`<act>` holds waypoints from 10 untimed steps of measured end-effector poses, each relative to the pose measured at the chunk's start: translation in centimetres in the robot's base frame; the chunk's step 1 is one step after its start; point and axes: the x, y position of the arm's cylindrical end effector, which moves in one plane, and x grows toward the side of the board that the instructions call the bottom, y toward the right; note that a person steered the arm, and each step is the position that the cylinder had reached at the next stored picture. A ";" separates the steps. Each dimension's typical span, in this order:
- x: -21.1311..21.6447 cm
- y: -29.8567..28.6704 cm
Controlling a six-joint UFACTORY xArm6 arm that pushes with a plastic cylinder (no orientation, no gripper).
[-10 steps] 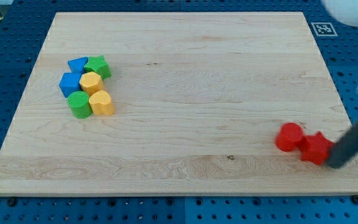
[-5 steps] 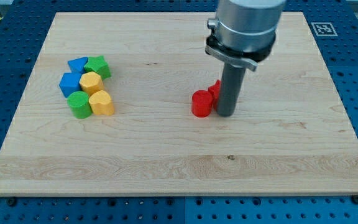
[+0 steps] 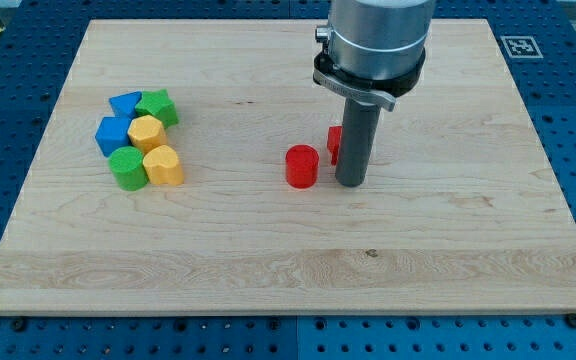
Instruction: Push the red circle into the yellow heart
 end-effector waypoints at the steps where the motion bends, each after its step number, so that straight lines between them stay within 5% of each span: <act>1: -0.1 -2.3; 3: -2.2 -9.9; 6: -4.5 -6.1; 10: -4.9 -13.9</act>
